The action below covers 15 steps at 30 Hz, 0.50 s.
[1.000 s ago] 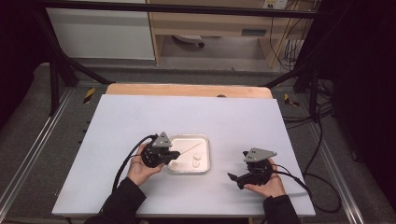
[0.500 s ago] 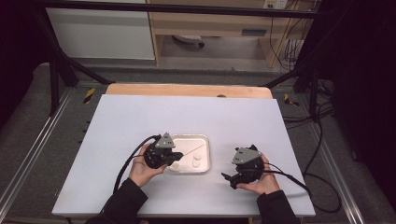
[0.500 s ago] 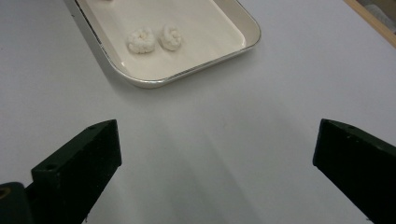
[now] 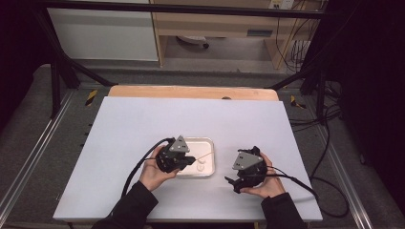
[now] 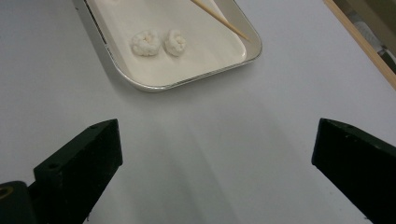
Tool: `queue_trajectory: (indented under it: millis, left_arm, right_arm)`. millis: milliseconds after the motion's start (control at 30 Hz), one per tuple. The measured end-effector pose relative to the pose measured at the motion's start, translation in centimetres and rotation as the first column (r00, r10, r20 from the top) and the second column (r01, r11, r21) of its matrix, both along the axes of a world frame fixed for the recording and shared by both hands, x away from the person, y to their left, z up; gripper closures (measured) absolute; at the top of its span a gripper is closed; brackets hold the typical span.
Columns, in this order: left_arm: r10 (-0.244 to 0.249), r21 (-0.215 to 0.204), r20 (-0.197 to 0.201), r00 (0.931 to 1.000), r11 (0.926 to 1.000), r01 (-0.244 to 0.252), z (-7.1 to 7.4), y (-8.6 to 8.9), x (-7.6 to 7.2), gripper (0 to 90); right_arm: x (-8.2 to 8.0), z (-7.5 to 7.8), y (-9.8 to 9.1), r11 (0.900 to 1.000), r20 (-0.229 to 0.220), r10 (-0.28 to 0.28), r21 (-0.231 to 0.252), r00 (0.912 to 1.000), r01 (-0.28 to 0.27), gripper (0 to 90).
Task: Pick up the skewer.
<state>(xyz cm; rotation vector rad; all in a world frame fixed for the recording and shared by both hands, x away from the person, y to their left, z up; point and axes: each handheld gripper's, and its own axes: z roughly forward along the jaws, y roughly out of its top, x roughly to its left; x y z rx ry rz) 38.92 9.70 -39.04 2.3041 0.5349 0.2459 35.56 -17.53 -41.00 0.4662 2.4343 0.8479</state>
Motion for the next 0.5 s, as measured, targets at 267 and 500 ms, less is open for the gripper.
queue_trajectory:
  millis: [267, 500]
  left_arm:
    - [-0.042, 0.034, 0.0, 0.9991, 0.9985, 0.042, 0.2, -2.1, -0.4, 88.8]
    - [-0.077, 0.062, 0.003, 0.997, 0.9952, 0.077, 0.3, -4.0, -0.6, 88.7]
  right_arm:
    - [-0.4, -0.1, 0.1, 0.9985, 0.036, 0.025, -0.05, 0.9991, -0.023, 5.3]
    - [-0.6, 0.0, 0.3, 0.994, 0.075, 0.062, -0.095, 0.9953, -0.054, 8.4]
